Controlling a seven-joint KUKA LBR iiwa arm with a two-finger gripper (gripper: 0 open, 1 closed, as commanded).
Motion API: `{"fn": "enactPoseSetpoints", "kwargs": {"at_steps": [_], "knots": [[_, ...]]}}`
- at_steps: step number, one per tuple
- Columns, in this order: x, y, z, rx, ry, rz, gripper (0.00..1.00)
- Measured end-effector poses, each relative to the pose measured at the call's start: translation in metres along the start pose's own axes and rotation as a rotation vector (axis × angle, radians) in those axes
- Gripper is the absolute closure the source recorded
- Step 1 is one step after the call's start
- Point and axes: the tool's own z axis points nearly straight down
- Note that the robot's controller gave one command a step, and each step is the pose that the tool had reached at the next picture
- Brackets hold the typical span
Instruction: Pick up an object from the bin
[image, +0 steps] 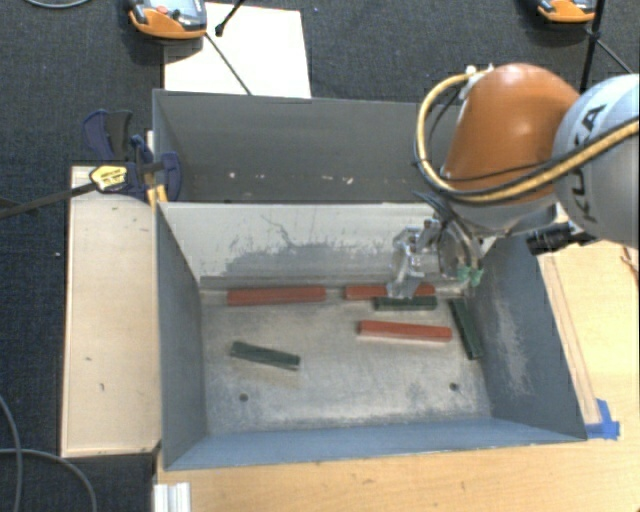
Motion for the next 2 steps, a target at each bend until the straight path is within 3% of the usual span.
{"fn": "enactPoseSetpoints", "kwargs": {"at_steps": [1,2], "knots": [[0.001,-0.001,0.003,0.002,0.006,0.001,1.0],[0.042,-0.026,0.093,0.004,0.012,0.154,0.0]]}}
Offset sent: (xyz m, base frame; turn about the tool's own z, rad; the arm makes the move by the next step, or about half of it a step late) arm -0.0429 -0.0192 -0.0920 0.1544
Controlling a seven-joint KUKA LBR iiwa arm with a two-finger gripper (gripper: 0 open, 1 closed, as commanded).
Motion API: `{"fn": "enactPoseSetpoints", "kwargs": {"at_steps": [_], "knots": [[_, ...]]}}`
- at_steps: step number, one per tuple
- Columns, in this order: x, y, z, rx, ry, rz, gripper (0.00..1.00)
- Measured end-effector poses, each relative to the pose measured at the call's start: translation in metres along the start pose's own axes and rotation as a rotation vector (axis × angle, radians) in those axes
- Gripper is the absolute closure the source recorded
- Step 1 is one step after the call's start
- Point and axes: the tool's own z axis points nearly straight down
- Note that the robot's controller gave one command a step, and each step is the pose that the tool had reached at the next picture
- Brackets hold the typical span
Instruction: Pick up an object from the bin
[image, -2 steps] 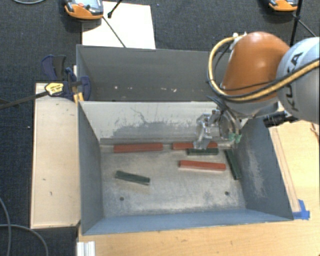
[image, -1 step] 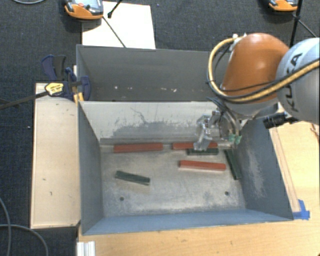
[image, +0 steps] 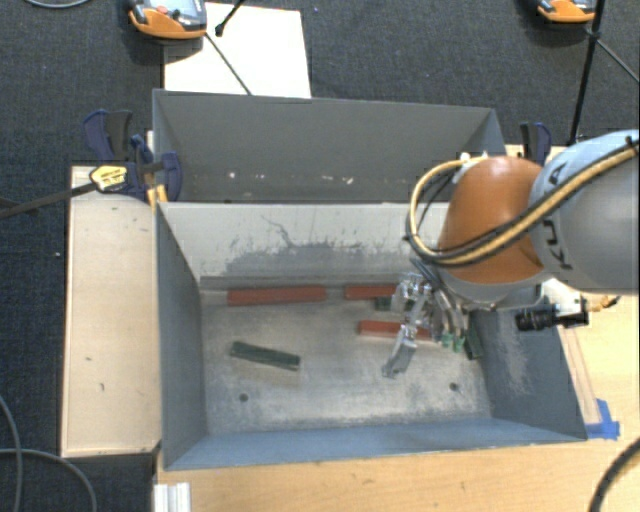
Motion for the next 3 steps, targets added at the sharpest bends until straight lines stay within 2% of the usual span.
{"fn": "enactPoseSetpoints", "kwargs": {"at_steps": [3], "knots": [[-0.007,-0.006,0.01,-0.006,-0.013,0.033,0.0]]}}
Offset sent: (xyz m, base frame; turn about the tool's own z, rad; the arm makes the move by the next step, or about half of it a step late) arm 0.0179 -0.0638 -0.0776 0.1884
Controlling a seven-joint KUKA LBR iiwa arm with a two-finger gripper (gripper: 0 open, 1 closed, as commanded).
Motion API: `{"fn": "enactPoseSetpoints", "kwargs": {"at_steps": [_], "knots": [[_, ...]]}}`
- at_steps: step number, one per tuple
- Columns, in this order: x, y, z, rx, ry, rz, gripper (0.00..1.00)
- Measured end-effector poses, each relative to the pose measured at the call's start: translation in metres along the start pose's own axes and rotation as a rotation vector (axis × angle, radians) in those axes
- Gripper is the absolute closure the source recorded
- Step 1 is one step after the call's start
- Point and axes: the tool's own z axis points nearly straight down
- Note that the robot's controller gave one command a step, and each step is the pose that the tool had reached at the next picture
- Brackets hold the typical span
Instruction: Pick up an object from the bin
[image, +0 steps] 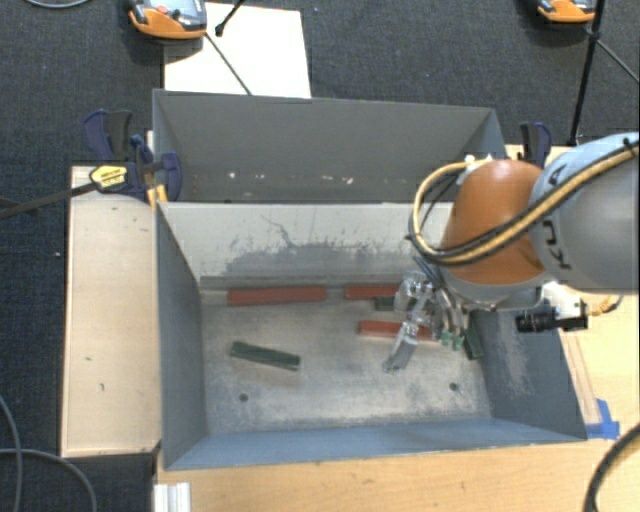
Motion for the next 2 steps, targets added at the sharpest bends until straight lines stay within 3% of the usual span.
{"fn": "enactPoseSetpoints", "kwargs": {"at_steps": [1,2], "knots": [[0.005,-0.014,-0.014,0.01,0.02,0.098,0.0],[-0.009,-0.008,0.004,0.002,-0.001,-0.211,0.0]]}}
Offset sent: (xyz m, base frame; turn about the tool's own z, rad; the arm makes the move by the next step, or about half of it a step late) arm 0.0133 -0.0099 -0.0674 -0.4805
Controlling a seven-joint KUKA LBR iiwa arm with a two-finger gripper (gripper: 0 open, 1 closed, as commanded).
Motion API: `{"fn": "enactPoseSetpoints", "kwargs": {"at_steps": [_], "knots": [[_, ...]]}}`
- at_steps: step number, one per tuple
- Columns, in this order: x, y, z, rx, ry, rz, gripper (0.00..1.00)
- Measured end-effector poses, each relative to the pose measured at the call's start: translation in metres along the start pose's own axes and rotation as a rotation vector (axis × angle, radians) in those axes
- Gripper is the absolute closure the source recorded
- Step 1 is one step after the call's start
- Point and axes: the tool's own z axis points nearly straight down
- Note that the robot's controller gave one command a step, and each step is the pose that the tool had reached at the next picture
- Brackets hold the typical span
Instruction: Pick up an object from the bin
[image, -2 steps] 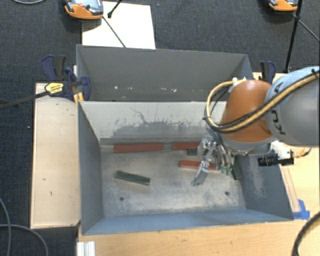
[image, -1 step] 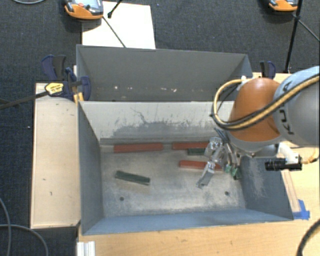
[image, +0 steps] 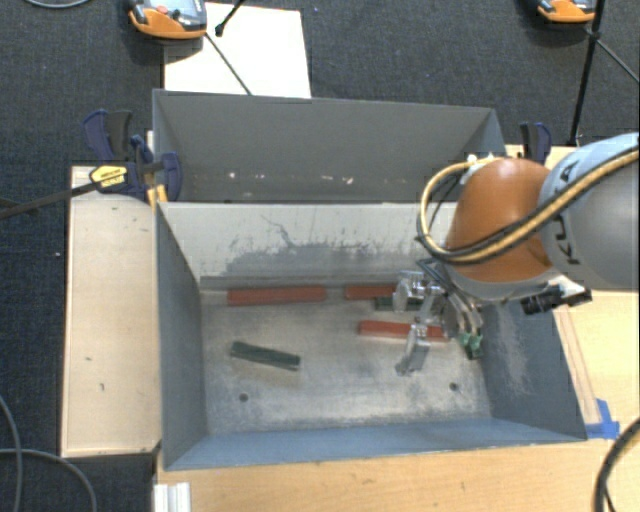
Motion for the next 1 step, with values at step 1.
{"fn": "enactPoseSetpoints", "kwargs": {"at_steps": [1], "knots": [[-0.0126,-0.0169,0.0314,-0.001,0.008,-0.177,0.0]]}}
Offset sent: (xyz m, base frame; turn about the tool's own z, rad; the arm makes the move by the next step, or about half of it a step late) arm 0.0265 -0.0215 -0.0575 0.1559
